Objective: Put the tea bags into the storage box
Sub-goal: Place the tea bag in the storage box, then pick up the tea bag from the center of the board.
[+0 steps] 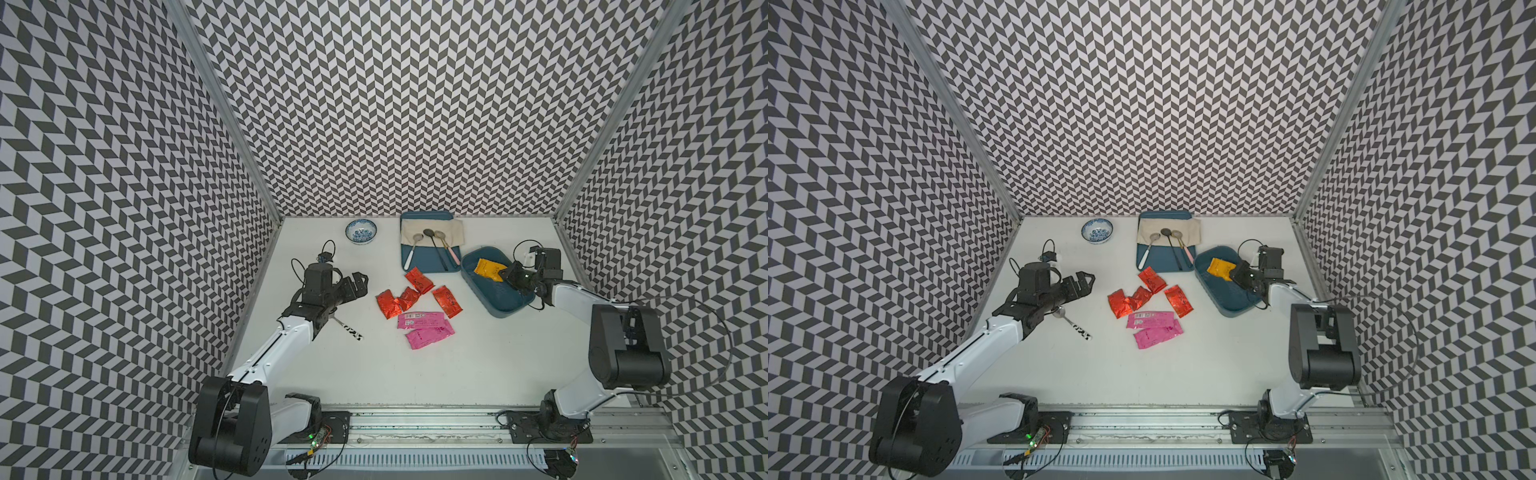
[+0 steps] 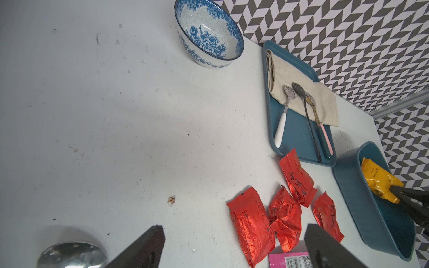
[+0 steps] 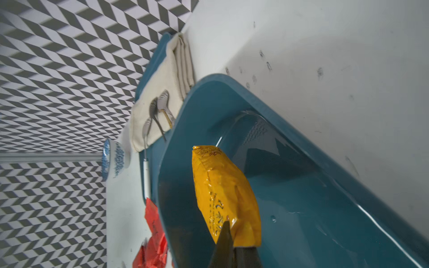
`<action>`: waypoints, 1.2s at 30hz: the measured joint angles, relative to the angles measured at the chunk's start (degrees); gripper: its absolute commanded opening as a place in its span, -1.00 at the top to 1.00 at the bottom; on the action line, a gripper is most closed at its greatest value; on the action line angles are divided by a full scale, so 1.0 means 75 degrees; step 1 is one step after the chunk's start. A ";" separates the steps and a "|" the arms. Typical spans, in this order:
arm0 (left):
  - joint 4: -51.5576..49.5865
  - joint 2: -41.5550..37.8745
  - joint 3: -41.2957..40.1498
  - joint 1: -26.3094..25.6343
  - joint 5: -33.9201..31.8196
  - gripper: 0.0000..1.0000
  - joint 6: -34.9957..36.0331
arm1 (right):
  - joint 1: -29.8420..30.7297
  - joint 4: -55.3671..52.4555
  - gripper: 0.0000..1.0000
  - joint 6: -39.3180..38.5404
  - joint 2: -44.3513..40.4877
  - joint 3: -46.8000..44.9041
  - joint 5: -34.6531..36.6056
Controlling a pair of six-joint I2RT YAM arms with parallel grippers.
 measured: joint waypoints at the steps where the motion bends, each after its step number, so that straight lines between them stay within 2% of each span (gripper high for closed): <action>1: 0.0000 0.0000 0.0000 0.0000 -0.0003 -0.99 -0.0003 | 0.0000 -0.0009 0.49 -0.0003 0.0117 0.0003 0.0000; 6: 0.0003 0.0000 0.0000 0.0000 0.0003 -0.99 -0.0029 | 0.0000 -0.0402 0.31 -0.0207 0.0140 0.0099 0.0312; 11: 0.0006 0.0000 0.0000 0.0000 0.0052 -0.99 -0.0119 | 0.0297 -0.0970 0.02 -0.0764 -0.0831 0.0128 0.0938; 18: 0.0038 0.0058 0.0000 -0.0003 0.0122 -0.99 -0.0213 | 0.2378 -0.1282 -0.03 -0.1486 -0.1827 0.0201 0.1250; 19: 0.0047 0.0073 0.0000 -0.0003 0.0131 -0.99 -0.0224 | 0.2687 -0.1285 -0.25 -0.1515 -0.1830 0.0201 0.1204; 20: 0.0050 0.0085 0.0000 -0.0003 0.0140 -0.99 -0.0236 | 0.2964 -0.1303 -0.39 -0.1562 -0.1813 0.0198 0.1160; 22: 0.0050 0.0099 0.0000 0.0000 0.0146 -0.99 -0.0239 | 0.3389 -0.1326 -0.51 -0.1594 -0.1731 0.0195 0.1128; 24: 0.0050 0.0102 0.0000 0.0000 0.0149 -0.99 -0.0242 | 0.3669 -0.1335 -0.51 -0.1673 -0.1530 0.0204 0.1125; 26: 0.0050 0.0102 0.0000 0.0000 0.0149 -0.99 -0.0242 | 0.3809 -0.1361 -0.42 -0.1754 -0.1166 0.0245 0.1128; 30: 0.0050 0.0099 0.0000 -0.0003 0.0149 -0.99 -0.0239 | 0.3824 -0.1489 -0.28 -0.1955 -0.0201 0.0557 0.1285; 36: 0.0050 0.0038 -0.0023 -0.0003 0.0143 -0.99 -0.0233 | 0.3821 -0.1562 -0.22 -0.2203 0.0638 0.0953 0.1626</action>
